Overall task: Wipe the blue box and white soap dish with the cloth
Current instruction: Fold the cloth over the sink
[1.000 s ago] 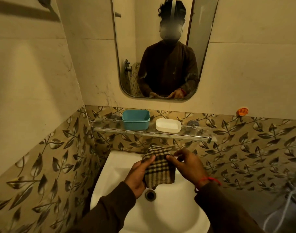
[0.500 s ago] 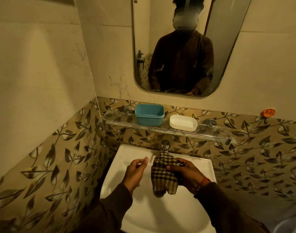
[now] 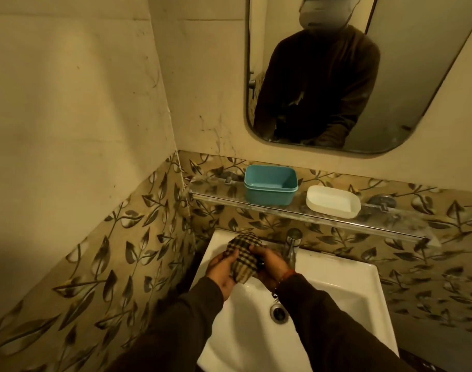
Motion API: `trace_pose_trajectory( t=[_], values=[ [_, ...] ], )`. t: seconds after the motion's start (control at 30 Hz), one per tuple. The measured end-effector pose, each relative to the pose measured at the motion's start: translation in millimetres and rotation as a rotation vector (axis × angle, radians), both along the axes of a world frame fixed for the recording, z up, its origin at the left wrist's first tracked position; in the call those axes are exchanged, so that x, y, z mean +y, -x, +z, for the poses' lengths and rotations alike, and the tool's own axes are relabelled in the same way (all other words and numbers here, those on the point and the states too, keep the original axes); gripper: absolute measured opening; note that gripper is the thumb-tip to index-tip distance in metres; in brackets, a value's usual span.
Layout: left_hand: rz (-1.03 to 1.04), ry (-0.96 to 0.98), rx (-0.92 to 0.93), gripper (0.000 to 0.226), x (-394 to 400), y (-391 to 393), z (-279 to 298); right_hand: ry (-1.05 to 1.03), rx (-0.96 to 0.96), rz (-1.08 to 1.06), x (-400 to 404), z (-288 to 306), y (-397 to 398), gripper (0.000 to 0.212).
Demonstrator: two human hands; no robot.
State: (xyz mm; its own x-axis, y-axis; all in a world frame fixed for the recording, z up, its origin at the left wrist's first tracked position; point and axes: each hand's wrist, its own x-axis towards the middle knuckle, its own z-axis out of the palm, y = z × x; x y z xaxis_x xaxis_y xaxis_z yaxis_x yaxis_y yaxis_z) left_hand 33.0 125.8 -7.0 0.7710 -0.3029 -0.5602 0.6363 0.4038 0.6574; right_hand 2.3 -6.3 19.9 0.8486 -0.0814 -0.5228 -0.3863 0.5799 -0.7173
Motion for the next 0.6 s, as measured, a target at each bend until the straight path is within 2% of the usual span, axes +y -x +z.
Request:
trace_pose_trajectory(
  t=[0.1, 0.2, 0.3, 0.4, 0.53, 0.6],
  values=[
    [0.043, -0.061, -0.010, 0.026, -2, -23, -2, 0.085, 0.031, -0.013, 6, -5, -24, 0.025],
    [0.096, -0.084, -0.012, 0.040, -4, -43, -4, 0.146, 0.071, -0.020, 5, -12, -41, 0.029],
    [0.138, -0.082, -0.014, 0.048, -7, -61, -7, 0.159, 0.085, -0.027, 0, -19, -59, 0.023],
    [0.127, -0.099, -0.009, 0.058, -11, -75, -9, 0.196, 0.104, -0.046, -3, -28, -74, 0.030],
    [0.054, -0.203, -0.065, 0.052, -9, -99, -24, 0.294, 0.122, -0.044, -6, -45, -87, 0.034],
    [0.056, -0.237, -0.093, 0.056, -10, -111, -34, 0.293, 0.093, -0.058, -9, -56, -97, 0.032]
  ],
)
